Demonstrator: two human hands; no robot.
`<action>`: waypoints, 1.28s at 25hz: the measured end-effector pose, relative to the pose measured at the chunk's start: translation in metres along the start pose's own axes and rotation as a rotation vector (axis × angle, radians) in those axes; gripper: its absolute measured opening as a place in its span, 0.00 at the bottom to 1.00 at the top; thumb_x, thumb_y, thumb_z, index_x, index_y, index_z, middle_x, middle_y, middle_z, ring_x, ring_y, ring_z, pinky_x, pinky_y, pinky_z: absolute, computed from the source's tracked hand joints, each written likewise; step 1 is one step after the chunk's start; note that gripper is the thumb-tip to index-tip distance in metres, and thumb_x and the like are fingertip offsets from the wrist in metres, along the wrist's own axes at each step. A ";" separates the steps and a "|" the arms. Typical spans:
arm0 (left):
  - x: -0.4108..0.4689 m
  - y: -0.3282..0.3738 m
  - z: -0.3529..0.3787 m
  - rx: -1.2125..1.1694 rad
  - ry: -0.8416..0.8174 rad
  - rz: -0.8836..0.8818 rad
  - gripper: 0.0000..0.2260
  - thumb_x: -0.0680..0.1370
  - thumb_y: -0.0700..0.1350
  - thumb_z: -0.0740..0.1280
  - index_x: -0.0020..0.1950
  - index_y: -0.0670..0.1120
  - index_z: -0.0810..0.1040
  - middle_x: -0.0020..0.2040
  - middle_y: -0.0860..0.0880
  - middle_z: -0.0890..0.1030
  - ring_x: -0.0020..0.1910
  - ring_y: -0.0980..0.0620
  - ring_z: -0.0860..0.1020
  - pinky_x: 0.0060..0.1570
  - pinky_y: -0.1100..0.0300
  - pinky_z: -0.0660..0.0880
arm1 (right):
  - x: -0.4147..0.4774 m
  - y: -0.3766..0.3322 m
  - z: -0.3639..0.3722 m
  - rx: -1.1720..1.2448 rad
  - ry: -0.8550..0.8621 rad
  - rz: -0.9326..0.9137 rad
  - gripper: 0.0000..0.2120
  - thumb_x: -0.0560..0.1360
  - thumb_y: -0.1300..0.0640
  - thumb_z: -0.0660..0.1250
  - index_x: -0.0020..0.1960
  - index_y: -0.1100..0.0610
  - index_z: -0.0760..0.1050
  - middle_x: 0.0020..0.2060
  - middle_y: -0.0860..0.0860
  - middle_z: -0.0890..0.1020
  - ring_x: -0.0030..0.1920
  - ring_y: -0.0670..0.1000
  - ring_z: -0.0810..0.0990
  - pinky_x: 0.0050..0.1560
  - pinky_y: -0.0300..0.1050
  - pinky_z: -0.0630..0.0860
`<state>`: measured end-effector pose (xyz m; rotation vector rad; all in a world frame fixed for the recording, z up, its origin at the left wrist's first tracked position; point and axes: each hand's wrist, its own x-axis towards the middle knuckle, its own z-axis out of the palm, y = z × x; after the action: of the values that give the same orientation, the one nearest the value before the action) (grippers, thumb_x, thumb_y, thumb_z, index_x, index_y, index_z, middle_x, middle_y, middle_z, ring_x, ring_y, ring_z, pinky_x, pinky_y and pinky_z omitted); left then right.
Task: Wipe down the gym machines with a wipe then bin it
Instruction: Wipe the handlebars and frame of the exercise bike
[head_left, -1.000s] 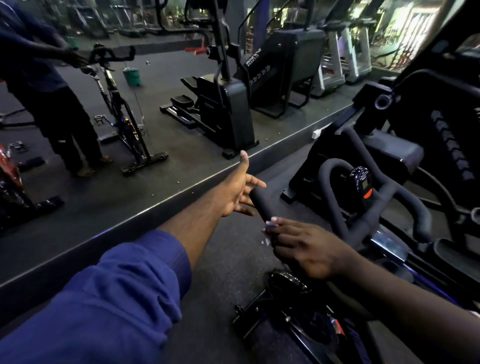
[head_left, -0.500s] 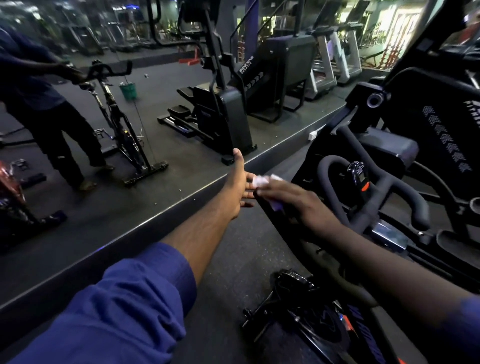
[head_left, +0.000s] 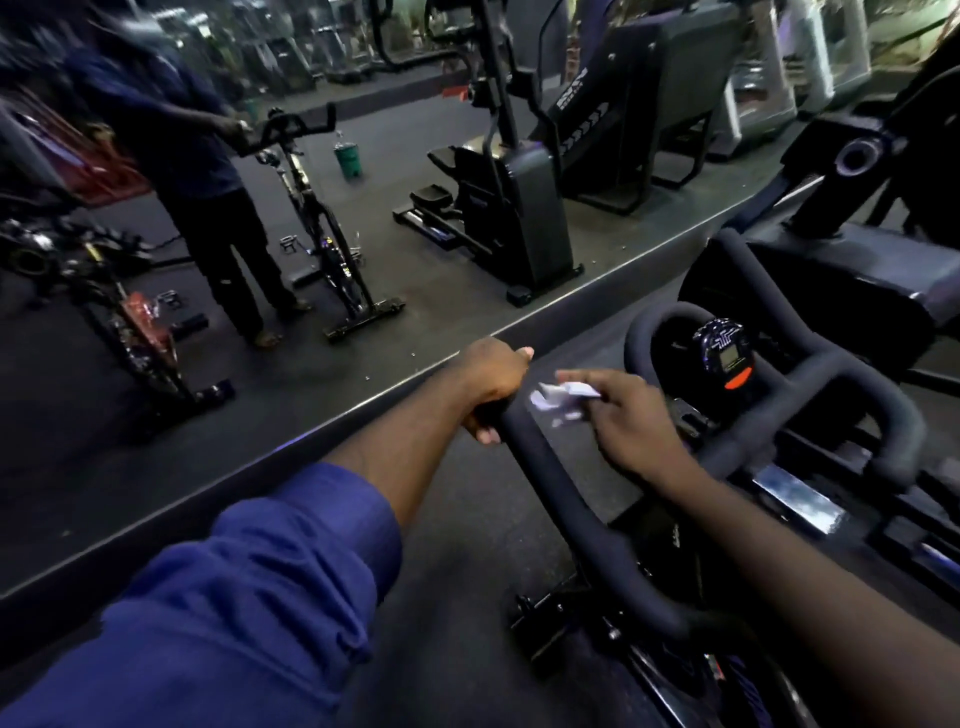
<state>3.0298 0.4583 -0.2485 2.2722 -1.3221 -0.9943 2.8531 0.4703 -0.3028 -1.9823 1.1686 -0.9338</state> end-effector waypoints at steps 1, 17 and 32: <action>-0.004 0.004 -0.001 0.089 -0.003 -0.005 0.30 0.88 0.59 0.54 0.51 0.32 0.77 0.37 0.32 0.83 0.30 0.37 0.84 0.27 0.53 0.80 | 0.007 -0.008 0.012 0.060 -0.021 -0.007 0.22 0.75 0.65 0.61 0.61 0.50 0.85 0.51 0.43 0.86 0.52 0.39 0.83 0.56 0.38 0.78; -0.001 0.007 0.009 0.323 0.151 -0.138 0.18 0.78 0.47 0.76 0.62 0.38 0.80 0.55 0.41 0.85 0.53 0.40 0.84 0.40 0.59 0.68 | -0.067 0.020 0.019 -0.115 -0.115 -0.204 0.17 0.79 0.59 0.65 0.65 0.52 0.81 0.38 0.55 0.84 0.37 0.55 0.84 0.39 0.48 0.73; 0.006 -0.007 -0.021 0.213 -0.247 0.113 0.19 0.84 0.52 0.61 0.54 0.37 0.81 0.37 0.40 0.87 0.34 0.40 0.87 0.36 0.52 0.82 | -0.105 0.024 -0.004 -0.598 -0.502 -0.824 0.19 0.86 0.55 0.53 0.57 0.64 0.80 0.67 0.59 0.80 0.76 0.57 0.71 0.74 0.58 0.70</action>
<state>3.0504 0.4557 -0.2404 2.2484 -1.7131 -1.1739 2.8021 0.5547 -0.3463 -3.0513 0.3232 -0.3721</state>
